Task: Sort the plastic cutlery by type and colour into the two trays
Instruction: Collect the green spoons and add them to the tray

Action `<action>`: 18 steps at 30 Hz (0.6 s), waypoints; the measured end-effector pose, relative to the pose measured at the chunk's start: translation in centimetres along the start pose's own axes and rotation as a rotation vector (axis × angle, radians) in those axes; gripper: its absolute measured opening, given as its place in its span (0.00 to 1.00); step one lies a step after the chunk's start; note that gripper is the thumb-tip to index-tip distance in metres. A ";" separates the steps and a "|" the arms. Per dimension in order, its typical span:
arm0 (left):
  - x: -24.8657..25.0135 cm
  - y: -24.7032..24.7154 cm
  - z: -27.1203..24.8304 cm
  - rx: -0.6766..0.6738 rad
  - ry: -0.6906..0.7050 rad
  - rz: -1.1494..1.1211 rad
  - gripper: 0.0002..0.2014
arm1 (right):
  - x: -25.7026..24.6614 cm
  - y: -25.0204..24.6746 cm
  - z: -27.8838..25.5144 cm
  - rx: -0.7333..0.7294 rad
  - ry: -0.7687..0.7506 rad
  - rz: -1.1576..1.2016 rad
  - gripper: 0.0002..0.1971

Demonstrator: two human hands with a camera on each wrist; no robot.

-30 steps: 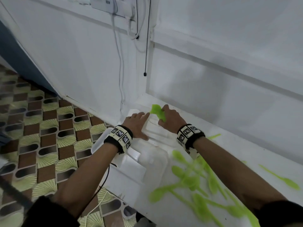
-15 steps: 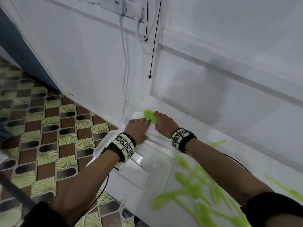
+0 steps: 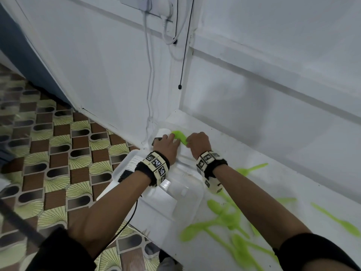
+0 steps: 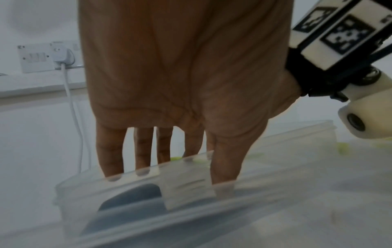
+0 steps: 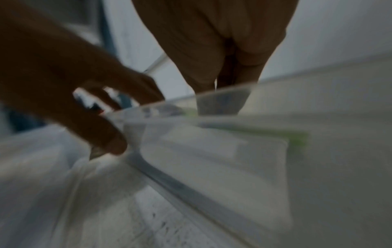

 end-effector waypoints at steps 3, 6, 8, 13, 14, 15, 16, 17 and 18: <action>0.2 0.1 -0.3 -0.019 -0.001 -0.013 0.38 | 1.2 -0.4 -0.3 0.021 0.023 0.136 0.12; 0.4 0.2 -0.6 -0.043 -0.006 -0.022 0.41 | 1.8 -0.7 -1.6 -0.032 -0.059 0.215 0.14; 0.7 0.2 -1.0 -0.053 -0.014 -0.034 0.41 | 2.6 -0.9 -3.2 -0.031 -0.093 0.280 0.11; 2.4 -0.2 -2.4 0.002 -0.008 -0.109 0.33 | 5.3 -1.5 -9.6 0.340 -0.014 0.479 0.12; 2.9 -0.3 -2.7 0.012 0.028 -0.145 0.32 | 5.6 -1.5 -11.4 0.357 -0.021 0.493 0.12; 3.5 -0.3 -3.0 0.023 0.072 -0.179 0.30 | 5.6 -1.5 -13.4 0.348 -0.041 0.504 0.12; 4.0 -0.4 -3.4 0.038 0.113 -0.207 0.29 | 5.7 -1.4 -15.4 0.321 -0.073 0.508 0.12; 4.6 -0.5 -3.8 0.055 0.150 -0.238 0.28 | 5.8 -0.8 -17.4 0.278 -0.109 0.500 0.11; 5.2 -0.4 -4.3 0.069 0.186 -0.279 0.27 | 5.9 0.0 -19.3 0.219 -0.147 0.477 0.11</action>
Point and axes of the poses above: each hand's wrist, its own z-axis towards the middle knuckle, its own y-axis out of the palm, x = y × z, the point moved 2 cm from there along z, towards the middle knuckle, and after that the axes turned 2 degrees about -y, right-handed, at the moved point
